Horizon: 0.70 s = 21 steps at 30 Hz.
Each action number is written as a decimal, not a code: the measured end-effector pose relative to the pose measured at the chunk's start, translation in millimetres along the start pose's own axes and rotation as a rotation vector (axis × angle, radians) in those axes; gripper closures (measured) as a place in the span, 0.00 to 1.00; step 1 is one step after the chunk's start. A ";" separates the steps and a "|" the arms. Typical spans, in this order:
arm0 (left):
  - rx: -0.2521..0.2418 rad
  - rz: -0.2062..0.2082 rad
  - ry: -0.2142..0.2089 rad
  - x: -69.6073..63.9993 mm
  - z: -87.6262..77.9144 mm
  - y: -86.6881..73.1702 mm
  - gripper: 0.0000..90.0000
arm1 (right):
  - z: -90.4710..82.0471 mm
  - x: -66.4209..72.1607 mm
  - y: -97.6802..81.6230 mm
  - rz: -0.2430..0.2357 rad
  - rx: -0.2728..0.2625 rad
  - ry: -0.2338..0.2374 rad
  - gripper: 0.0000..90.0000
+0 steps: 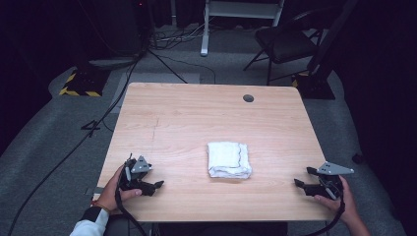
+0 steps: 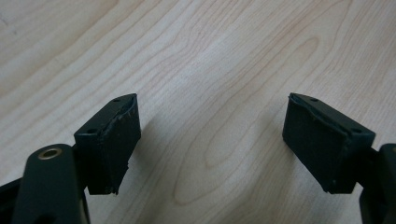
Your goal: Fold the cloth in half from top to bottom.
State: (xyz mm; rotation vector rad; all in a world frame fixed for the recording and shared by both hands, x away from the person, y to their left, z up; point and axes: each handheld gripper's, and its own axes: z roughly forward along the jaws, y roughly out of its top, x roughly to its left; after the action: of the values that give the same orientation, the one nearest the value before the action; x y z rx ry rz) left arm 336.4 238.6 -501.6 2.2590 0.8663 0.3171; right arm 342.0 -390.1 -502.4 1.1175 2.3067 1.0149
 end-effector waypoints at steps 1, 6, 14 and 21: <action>-0.018 0.002 -0.004 0.4 0.0 -2.4 0.22 | 0.2 -0.4 -0.5 0.005 -0.002 -0.002 0.25; -0.022 -0.002 0.002 -0.1 -0.6 -3.7 0.22 | 1.2 -1.8 -0.2 0.032 0.005 0.002 0.24; -0.019 -0.017 0.020 -0.7 -0.8 -4.1 0.20 | 1.4 -1.8 -0.1 0.032 0.006 0.000 0.24; -0.016 -0.024 0.025 -0.6 -1.3 -4.7 0.18 | 1.5 -1.8 -0.1 0.032 0.005 0.000 0.24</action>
State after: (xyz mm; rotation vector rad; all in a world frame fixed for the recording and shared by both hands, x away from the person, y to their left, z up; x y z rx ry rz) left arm 333.0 241.5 -503.8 2.2324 0.8999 0.3412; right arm 343.9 -391.0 -503.5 1.1601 2.2998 1.0217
